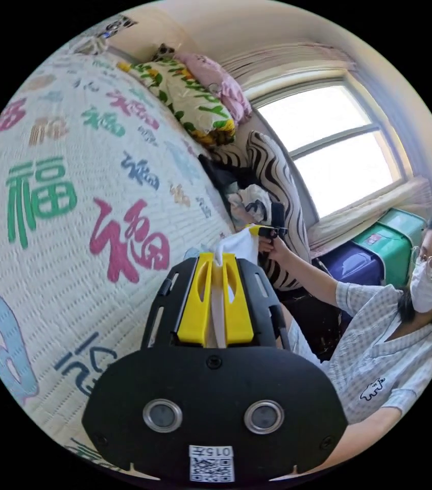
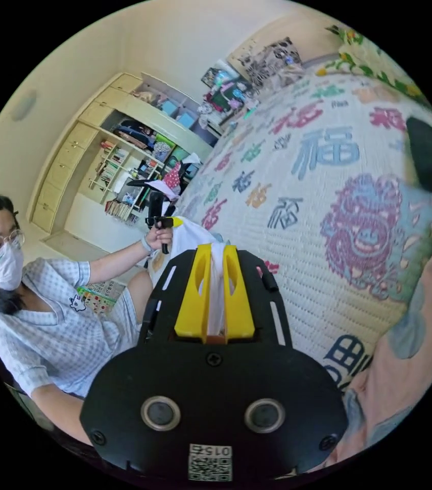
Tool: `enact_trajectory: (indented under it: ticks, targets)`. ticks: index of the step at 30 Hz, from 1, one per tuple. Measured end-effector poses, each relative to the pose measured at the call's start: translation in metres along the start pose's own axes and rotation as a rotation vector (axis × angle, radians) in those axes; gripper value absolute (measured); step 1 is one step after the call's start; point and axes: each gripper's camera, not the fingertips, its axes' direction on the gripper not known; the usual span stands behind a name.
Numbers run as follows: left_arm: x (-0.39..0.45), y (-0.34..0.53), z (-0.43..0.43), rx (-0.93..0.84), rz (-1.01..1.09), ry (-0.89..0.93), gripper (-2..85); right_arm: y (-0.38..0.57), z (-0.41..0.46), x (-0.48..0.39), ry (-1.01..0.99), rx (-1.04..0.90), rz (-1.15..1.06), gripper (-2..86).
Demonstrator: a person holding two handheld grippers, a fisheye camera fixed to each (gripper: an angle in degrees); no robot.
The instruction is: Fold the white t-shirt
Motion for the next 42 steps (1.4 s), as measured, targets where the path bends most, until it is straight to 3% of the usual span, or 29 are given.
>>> enact_trajectory:
  ticks: [3,7,14,18,24,29,33,36,39,42]
  targets:
    - [0.041,-0.005,-0.017,0.035,0.131,-0.016,1.1,-0.001,-0.016,-0.027,0.027,0.063,-0.113,4.2]
    - [0.100,0.022,-0.024,-0.011,0.306,-0.025,1.1,0.022,-0.016,-0.077,0.084,0.006,-0.320,4.5]
    - [0.203,0.154,-0.010,-0.070,0.594,-0.111,1.2,0.131,0.026,-0.138,0.238,-0.157,-0.526,4.9]
    - [0.227,0.215,0.024,-0.204,0.610,-0.212,1.6,0.172,0.066,-0.136,0.310,-0.286,-0.526,4.8]
    - [0.240,0.261,0.046,-0.334,0.588,-0.375,3.7,0.197,0.110,-0.104,0.369,-0.402,-0.463,5.2]
    - [0.258,0.267,0.002,-0.385,0.485,-0.440,3.1,0.195,0.101,-0.079,0.378,-0.474,-0.329,6.1]
    - [0.276,0.228,-0.036,-0.204,0.259,-0.285,2.9,0.180,0.078,-0.066,0.260,-0.284,-0.196,5.8]
    - [0.269,0.200,-0.012,-0.196,0.162,-0.083,2.2,0.158,0.094,-0.049,0.068,-0.157,-0.127,3.8]
    - [0.242,0.191,0.025,-0.290,0.033,0.015,0.8,0.144,0.145,-0.012,-0.089,-0.285,-0.022,0.5]
    - [0.214,0.200,0.034,-0.381,-0.077,0.007,-0.5,0.153,0.189,0.033,-0.059,-0.494,0.098,-0.3]
